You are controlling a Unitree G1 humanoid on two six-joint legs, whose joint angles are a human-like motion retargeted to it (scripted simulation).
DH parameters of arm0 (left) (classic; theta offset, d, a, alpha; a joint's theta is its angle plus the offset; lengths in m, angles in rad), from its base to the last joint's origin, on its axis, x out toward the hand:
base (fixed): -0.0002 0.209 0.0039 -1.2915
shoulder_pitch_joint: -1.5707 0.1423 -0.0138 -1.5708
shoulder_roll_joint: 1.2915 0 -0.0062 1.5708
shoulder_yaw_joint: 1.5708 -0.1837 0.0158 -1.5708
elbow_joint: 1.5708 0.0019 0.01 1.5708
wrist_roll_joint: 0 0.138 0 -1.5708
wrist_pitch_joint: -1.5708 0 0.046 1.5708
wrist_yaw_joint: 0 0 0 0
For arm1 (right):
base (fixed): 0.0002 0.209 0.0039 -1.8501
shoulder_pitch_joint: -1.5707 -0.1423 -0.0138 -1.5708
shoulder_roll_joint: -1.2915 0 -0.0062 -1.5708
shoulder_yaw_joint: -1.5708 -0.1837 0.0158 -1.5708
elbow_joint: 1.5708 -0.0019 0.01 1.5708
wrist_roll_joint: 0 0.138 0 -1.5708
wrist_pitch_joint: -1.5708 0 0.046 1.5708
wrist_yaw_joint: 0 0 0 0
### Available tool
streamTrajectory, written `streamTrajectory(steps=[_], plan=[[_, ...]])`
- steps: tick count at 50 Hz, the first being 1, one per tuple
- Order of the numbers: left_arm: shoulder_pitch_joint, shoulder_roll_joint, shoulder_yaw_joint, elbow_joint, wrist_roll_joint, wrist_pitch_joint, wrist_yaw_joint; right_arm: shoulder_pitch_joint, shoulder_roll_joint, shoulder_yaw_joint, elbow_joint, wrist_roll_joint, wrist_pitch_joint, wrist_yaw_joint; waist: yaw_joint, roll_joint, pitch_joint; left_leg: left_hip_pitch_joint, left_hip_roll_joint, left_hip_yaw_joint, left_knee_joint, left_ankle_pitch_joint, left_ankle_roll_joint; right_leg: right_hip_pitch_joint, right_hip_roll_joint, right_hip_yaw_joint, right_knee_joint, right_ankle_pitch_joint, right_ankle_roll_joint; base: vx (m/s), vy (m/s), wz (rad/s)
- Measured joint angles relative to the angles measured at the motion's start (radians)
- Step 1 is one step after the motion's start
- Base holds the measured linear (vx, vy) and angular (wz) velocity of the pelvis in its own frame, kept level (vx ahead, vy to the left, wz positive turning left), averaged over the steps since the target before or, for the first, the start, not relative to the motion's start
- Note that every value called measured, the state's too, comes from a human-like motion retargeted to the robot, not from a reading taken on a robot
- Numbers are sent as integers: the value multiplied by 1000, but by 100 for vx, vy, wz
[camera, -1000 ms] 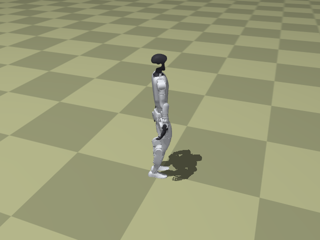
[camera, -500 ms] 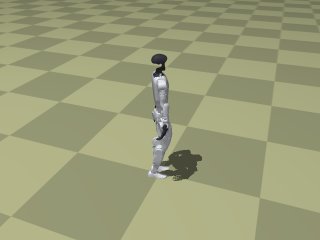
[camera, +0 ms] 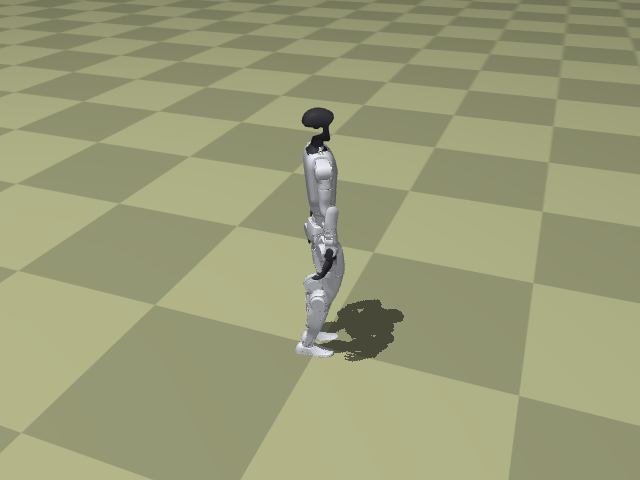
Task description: In place motions
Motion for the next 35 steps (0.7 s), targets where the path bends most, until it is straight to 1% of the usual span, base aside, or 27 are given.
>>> streamTrajectory(steps=[35], plan=[[-5,7,-20,2,-1,-1,-2,-8,1,-3,-3,-2,-2,10,2,-9,7,-13,19,-1,15,1,-22,-6,0,1,9,5,-5,0,0,0]])
